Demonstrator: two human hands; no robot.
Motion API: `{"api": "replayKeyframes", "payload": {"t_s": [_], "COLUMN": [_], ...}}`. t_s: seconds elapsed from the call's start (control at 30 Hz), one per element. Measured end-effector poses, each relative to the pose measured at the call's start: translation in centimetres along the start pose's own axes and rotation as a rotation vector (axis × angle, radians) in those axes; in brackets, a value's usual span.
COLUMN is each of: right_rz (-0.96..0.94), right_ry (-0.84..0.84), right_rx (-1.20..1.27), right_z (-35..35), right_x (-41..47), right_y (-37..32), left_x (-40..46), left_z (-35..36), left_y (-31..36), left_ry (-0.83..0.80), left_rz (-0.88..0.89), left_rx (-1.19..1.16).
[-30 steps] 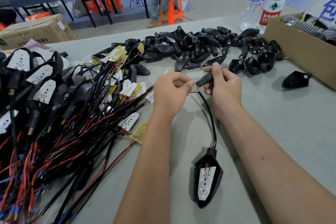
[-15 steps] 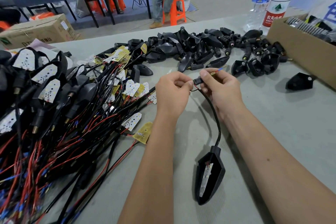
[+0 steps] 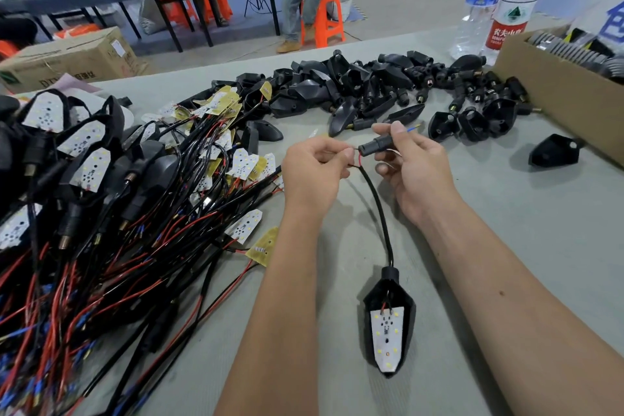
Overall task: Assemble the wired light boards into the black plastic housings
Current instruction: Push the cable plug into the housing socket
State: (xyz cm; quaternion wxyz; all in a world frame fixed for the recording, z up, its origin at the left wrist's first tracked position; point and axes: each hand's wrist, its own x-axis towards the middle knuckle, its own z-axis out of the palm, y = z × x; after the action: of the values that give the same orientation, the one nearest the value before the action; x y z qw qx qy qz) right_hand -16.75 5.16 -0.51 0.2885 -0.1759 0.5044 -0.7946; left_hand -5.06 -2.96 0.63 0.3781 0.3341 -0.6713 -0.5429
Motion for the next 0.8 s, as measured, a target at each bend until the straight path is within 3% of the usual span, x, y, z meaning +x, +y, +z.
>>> {"api": "replayKeyframes", "payload": {"t_s": [0.17,0.23,0.4,0.5,0.7,0.8], "right_rz": [-0.047,-0.054,-0.051,-0.048,-0.033,-0.029], "right_ry": [-0.040,-0.011,0.137,0.144,0.059,0.043], "right_rx": [-0.029,-0.022,0.045,0.066,0.021,0.011], "right_z": [-0.2,-0.4,-0.5,-0.6,-0.8,-1.0], "right_x": [0.2,0.4,0.7,0.8,0.8,0.8], "right_y": [0.4,0.3,0.4,0.2,0.3,0.1], "left_x": [0.0,-0.2,-0.5,-0.7,-0.3,-0.4], "left_z": [0.1,0.4,0.6,0.7,0.9,1.0], "left_y": [-0.3,-0.3,-0.3,-0.2,0.2,0.2], "left_ry": [-0.033,-0.015,0.030,0.006,-0.034,-0.017], "left_rz": [0.121,0.098,-0.112,-0.137,0.075,0.059], "left_rx": [0.322,0.279,-0.082,-0.150,0.162,0.180]}}
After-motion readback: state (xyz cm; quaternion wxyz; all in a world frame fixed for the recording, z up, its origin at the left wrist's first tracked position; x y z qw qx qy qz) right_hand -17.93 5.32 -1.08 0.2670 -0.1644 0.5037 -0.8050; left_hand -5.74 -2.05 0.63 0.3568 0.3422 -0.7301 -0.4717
